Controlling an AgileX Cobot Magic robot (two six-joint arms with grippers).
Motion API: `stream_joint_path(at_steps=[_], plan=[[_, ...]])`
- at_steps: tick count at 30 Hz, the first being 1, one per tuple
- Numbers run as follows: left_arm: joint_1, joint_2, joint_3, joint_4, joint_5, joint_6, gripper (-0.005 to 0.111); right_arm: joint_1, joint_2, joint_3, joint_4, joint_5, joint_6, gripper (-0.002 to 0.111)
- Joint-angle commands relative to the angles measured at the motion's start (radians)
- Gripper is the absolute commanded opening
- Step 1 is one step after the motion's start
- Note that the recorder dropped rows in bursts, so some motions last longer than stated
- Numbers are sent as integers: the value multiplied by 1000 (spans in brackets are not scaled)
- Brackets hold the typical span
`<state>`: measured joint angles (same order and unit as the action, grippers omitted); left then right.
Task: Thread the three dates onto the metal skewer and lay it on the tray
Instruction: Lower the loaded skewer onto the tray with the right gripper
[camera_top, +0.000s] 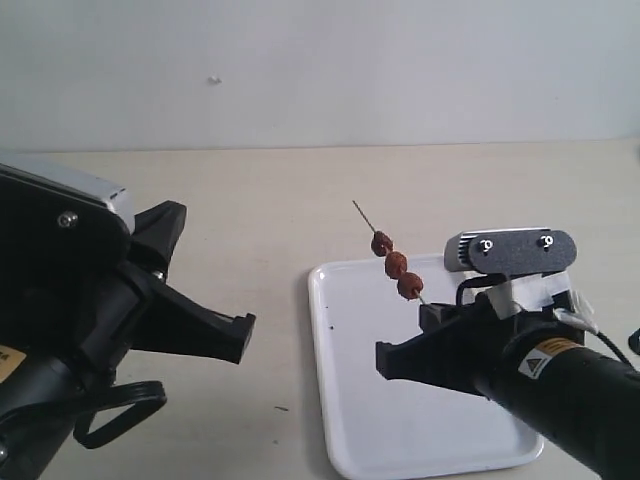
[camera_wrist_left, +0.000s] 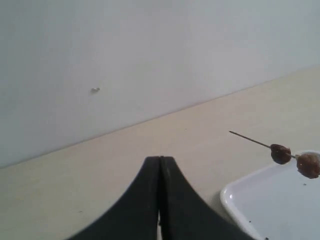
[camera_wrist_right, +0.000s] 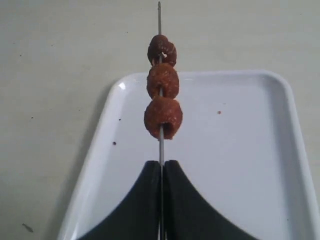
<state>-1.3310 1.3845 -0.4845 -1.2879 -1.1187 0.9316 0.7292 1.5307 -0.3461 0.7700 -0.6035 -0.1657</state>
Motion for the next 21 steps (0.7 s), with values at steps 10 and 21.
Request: stream_joint_path(at_steps=[10,21], plan=[[-8,-4,89,-9,-77,-73,0,44,151,-22,147,-84,-76,0],[-8,-4,89,45,-87,-105,0,44,199,-22,106,-87,-68,0]])
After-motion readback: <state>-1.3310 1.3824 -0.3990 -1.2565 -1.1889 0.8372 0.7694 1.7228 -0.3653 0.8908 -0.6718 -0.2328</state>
